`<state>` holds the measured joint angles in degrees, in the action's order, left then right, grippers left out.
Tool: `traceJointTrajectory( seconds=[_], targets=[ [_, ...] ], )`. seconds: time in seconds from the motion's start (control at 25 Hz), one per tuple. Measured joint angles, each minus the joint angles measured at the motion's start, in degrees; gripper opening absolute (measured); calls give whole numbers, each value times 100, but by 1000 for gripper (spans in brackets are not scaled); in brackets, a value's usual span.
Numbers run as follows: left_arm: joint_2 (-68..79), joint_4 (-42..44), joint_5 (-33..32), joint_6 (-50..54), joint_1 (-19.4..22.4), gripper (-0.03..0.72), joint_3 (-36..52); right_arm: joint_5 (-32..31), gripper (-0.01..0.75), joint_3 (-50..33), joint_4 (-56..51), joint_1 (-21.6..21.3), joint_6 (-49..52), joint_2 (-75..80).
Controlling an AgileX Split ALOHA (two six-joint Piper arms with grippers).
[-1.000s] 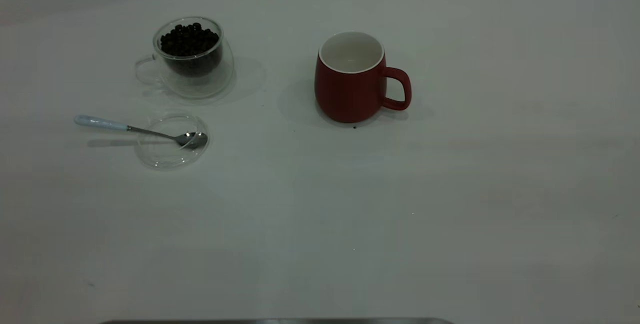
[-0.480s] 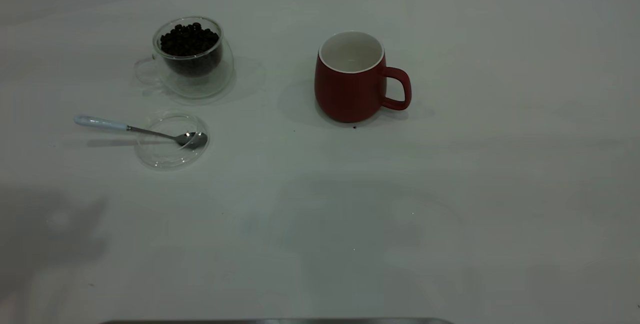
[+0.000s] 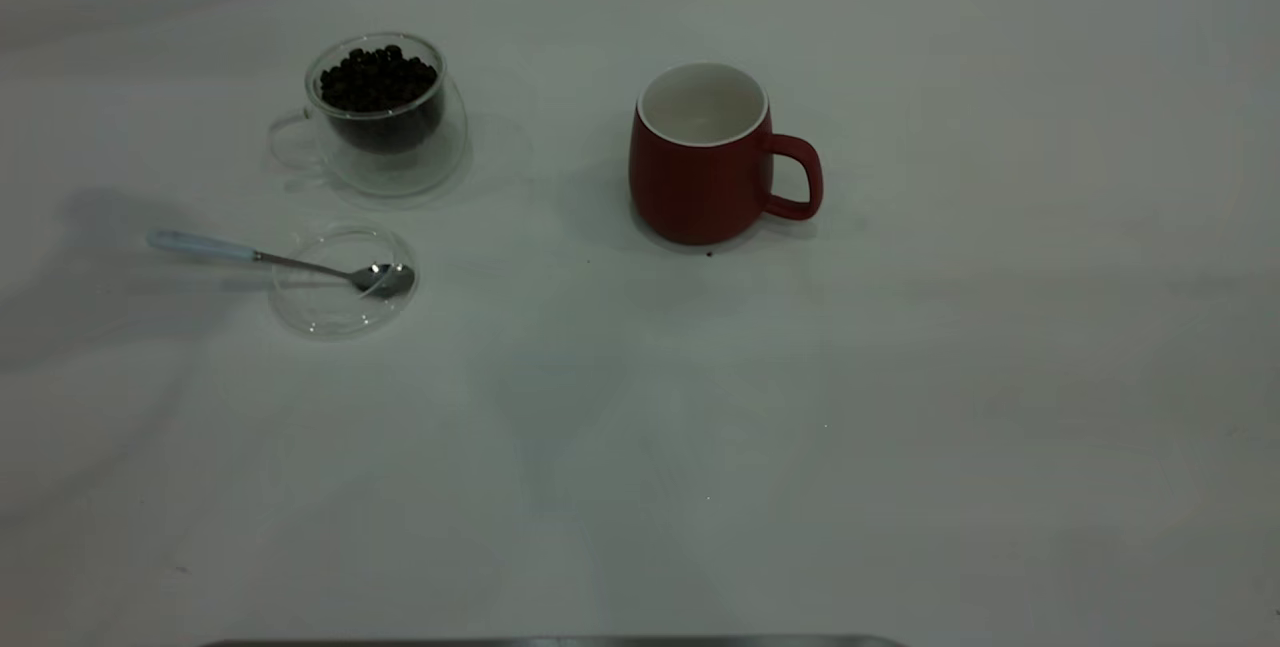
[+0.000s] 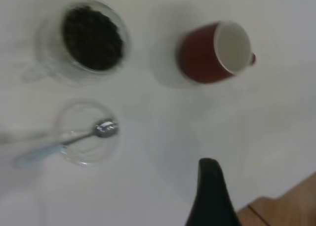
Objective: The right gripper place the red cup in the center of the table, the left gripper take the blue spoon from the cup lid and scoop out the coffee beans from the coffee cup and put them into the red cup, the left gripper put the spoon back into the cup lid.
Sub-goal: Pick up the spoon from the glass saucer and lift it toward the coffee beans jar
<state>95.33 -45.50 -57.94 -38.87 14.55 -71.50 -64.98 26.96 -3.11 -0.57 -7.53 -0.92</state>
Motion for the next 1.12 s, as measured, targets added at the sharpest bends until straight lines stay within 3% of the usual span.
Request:
traceJointTrajectory(
  seconds=[0.16,0.32,0.76,1.12],
  targets=[
    [539,-6,-153,-406,703,582,-38,0,588,0,0,0,0,0],
    [1255,-6,-323,-649,1064,582,-44,0,588,0,0,0,0,0],
    [2853,-29,-187,-1487,1101,582,-136,0,588,0,0,0,0,0],
    [4118,467,-399,-1466,1101,582,-1061,0,588,0,0,0,0,0]
  ],
)
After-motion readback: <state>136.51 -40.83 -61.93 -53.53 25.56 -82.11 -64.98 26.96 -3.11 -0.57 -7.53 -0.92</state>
